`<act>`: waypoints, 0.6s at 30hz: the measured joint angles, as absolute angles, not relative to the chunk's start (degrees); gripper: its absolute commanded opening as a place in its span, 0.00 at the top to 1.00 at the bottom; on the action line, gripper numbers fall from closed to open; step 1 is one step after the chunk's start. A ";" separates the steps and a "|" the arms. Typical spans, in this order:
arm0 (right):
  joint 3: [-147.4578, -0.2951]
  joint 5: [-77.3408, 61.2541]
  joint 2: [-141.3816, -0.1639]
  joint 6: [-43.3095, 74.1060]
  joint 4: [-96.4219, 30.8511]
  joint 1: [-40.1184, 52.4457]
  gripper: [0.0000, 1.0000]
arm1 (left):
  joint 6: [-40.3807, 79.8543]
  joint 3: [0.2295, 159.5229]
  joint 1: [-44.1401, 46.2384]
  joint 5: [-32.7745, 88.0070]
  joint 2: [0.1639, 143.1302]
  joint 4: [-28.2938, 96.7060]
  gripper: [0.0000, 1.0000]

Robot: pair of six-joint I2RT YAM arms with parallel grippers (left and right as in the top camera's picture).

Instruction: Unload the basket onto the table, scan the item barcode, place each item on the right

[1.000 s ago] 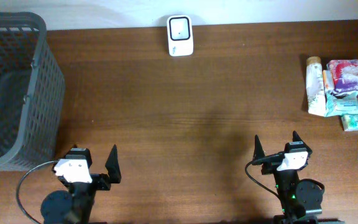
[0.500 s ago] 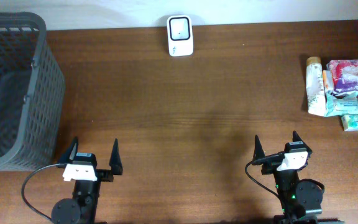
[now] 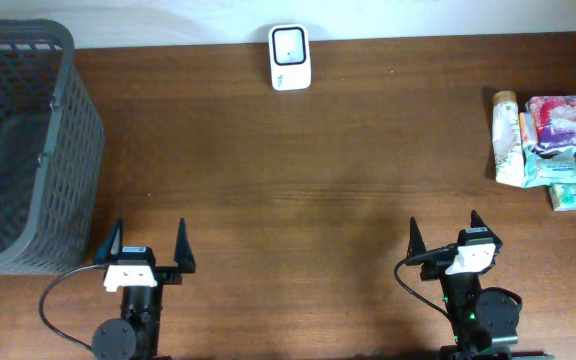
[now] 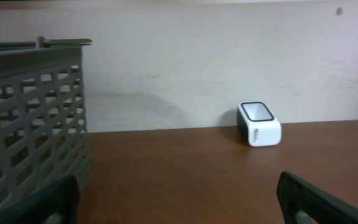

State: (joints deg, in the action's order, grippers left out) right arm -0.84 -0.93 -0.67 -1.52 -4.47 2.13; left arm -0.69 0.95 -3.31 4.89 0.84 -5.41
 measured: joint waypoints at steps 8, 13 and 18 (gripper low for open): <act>-0.84 -0.93 -0.69 -1.52 -4.47 2.13 0.01 | -0.69 0.95 -3.86 4.05 0.80 0.36 0.01; -0.84 -0.93 -0.69 -1.52 -4.47 2.13 0.01 | -0.71 0.84 -3.86 3.79 0.73 4.29 0.01; -0.84 -0.93 -0.69 -1.52 -4.47 2.13 0.01 | -0.64 0.84 -3.86 3.60 0.73 4.34 0.01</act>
State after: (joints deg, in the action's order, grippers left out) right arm -0.84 -0.93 -0.69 -1.52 -4.47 2.13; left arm -0.64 0.84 -3.86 3.60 0.73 4.34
